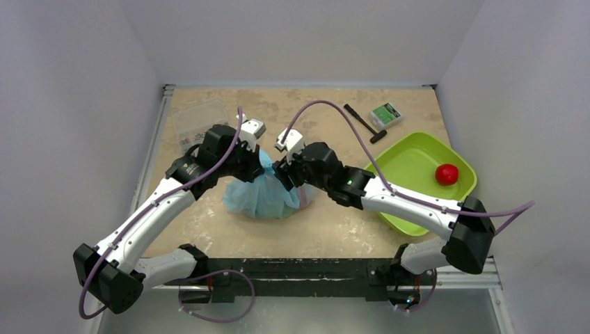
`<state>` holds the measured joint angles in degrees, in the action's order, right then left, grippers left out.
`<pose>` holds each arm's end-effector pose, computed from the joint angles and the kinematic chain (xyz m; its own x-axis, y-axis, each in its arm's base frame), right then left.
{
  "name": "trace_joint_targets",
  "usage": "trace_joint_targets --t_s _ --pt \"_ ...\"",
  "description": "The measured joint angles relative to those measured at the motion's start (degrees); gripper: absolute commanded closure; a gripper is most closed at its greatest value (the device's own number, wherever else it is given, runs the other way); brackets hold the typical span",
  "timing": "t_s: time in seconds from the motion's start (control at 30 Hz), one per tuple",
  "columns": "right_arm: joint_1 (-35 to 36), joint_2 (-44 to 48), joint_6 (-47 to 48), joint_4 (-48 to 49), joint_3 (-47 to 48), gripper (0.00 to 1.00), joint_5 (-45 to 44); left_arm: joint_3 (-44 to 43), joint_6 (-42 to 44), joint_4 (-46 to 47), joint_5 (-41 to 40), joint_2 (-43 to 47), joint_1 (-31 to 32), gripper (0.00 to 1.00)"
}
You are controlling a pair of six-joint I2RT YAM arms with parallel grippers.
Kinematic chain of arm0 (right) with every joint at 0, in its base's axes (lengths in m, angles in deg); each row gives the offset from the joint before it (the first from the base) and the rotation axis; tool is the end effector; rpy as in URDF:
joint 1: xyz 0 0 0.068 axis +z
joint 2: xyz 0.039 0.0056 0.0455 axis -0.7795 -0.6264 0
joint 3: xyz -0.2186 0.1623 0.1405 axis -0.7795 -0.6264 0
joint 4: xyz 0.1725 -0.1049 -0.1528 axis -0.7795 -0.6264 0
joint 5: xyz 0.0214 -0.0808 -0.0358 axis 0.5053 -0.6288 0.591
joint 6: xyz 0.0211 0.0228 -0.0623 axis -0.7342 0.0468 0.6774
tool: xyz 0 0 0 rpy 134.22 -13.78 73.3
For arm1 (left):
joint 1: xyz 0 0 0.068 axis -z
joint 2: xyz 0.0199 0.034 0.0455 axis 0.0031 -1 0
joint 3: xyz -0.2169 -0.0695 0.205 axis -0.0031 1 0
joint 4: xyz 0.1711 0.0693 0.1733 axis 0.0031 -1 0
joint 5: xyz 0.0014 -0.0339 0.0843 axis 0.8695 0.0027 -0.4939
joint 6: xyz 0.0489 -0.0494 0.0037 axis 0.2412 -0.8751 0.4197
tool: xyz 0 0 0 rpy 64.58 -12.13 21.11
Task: Take the fake fruits out of the plastic bag
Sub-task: Untie the plastic bag at the center of the board.
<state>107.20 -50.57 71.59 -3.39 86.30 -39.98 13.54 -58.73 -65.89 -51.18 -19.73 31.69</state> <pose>0.1881 0.2661 0.3454 -0.2144 -0.2941 -0.9314 -0.7555 0.6544 -0.0327 0.1860 -0.1256 0.3495 -0.6563 0.1548 -0.7385 0.5007 0.8215 -0.2729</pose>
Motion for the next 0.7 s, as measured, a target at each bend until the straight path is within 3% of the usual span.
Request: trace_joint_targets --t_s 0.5,0.57,0.7 --pt "4.1 -2.2 2.9 0.1 -1.0 0.48 -7.5 0.0 0.0 -0.6 -0.1 -0.8 0.0 1.00" --pt "4.2 -1.8 2.9 1.0 -2.6 0.52 -8.0 0.0 0.0 -0.6 -0.1 -0.8 0.0 1.00" --pt "4.4 -0.8 2.6 2.2 -5.3 0.69 -8.2 0.0 0.0 -0.7 -0.2 -0.8 0.0 1.00"
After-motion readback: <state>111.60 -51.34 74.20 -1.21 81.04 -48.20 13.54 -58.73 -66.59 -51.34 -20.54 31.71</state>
